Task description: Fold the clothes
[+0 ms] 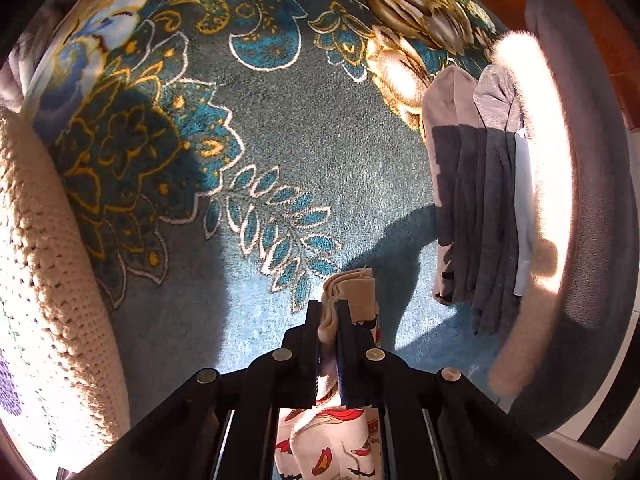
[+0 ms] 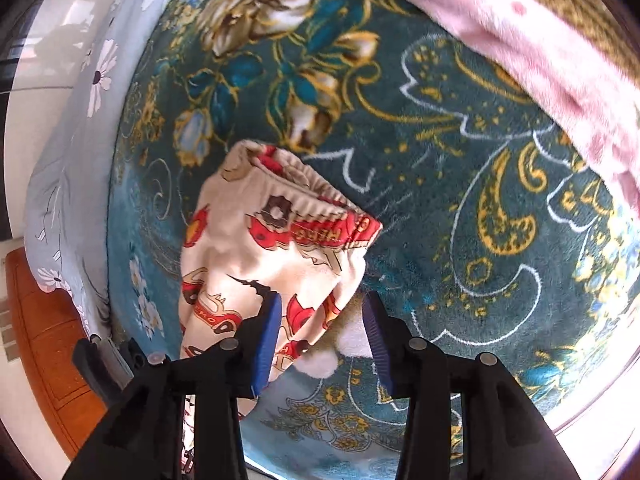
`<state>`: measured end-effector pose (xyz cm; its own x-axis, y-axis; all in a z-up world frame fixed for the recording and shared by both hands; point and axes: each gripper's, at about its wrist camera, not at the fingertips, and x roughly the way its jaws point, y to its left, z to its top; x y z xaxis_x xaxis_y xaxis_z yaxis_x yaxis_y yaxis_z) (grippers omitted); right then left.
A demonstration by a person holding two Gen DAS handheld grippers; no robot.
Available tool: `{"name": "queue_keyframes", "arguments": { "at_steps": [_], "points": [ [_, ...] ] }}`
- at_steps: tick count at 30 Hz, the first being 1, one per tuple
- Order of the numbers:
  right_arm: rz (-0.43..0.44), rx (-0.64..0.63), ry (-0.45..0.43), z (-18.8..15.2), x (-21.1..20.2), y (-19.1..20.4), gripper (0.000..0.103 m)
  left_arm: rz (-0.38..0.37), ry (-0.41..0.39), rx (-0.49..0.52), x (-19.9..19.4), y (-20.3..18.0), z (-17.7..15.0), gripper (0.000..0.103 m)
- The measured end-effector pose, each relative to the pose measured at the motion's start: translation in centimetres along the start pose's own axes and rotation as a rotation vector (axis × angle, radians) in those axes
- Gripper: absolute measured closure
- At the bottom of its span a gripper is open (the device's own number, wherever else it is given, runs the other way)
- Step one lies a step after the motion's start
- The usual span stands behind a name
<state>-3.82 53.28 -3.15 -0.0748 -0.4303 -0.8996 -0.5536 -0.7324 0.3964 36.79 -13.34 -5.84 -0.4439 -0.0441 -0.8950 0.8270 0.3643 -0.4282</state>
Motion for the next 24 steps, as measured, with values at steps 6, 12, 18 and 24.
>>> {"name": "queue_keyframes", "arguments": {
  "at_steps": [6,12,18,24],
  "points": [
    [0.02,0.074,-0.033,0.3,2.0,0.0,0.063,0.018,0.007,0.052,0.3,-1.7,0.0,0.095],
    [-0.001,0.124,-0.036,0.2,2.9,-0.1,0.064,0.029,0.011,0.045,0.9,-2.0,0.0,0.095],
    [0.072,0.217,-0.059,1.0,3.6,-1.5,0.057,0.045,0.021,0.037,1.1,-1.9,-0.1,0.095],
    [0.11,0.283,-0.111,1.8,4.4,-0.7,0.092,0.052,0.015,0.043,0.9,-2.3,-0.3,0.095]
  ]
}}
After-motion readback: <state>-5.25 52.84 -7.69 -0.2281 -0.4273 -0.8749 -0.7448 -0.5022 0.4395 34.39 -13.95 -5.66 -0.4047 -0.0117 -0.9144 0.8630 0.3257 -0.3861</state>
